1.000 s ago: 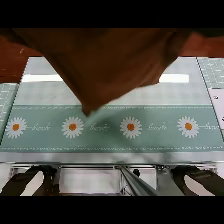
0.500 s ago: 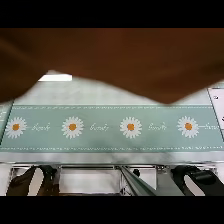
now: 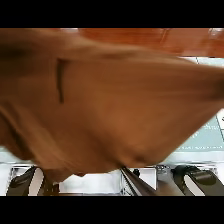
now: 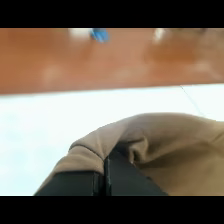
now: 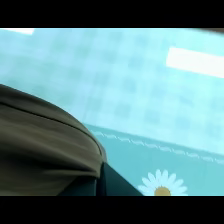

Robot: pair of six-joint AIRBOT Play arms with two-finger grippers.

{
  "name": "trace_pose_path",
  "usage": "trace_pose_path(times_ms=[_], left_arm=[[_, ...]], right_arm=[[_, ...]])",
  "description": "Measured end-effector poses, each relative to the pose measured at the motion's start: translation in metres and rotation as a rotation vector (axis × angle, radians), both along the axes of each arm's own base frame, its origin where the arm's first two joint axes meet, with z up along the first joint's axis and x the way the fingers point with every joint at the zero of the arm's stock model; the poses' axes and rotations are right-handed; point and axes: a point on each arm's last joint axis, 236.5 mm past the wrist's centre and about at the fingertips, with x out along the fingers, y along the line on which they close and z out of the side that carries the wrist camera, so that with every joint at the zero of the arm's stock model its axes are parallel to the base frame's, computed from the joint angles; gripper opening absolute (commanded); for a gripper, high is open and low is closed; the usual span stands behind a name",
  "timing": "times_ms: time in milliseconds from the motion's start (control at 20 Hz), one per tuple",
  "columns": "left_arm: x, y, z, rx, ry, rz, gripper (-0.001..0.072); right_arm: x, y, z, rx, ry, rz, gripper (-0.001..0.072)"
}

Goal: Fold the shirts.

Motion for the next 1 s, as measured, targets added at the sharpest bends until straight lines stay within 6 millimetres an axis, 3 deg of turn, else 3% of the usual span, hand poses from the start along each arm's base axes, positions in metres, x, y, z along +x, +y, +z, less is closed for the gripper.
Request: trace_pose_path(times_ms=[200, 400, 550, 700, 750, 800, 850, 1000], left_arm=[[0.063, -0.006, -0.090, -0.139, 0.167, -0.055, 0.0029], [0.134, -0.014, -0.160, -0.192, 0.253, -0.001, 0.0029], [0.184, -0.016, -0.205, -0.199, 0.287, 0.079, 0.0029], [0.218, -0.025, -0.240, -0.190, 0.325, 0.111, 0.0054], [0.224, -0.029, -0.249, -0.186, 0.341, 0.107, 0.0180], [0.230, -0.031, -0.256, -0.185, 0.350, 0.111, 0.0470], [0.235, -0.030, -0.260, -0.183, 0.355, 0.114, 0.0705], [0.237, -0.012, -0.267, -0.158, 0.388, 0.100, 0.0706]], right_arm=[[0.067, -0.017, -0.085, -0.056, 0.172, -0.104, 0.0015], [0.143, -0.026, -0.155, -0.018, 0.269, -0.165, 0.0017], [0.200, -0.025, -0.189, 0.104, 0.293, -0.187, 0.0017], [0.256, -0.013, -0.207, 0.265, 0.294, -0.180, 0.0029], [0.271, -0.008, -0.210, 0.324, 0.291, -0.178, 0.0270], [0.285, -0.005, -0.214, 0.386, 0.294, -0.178, 0.0564], [0.295, -0.003, -0.215, 0.441, 0.297, -0.180, 0.0629], [0.307, -0.019, -0.213, 0.558, 0.319, -0.193, 0.0629]])
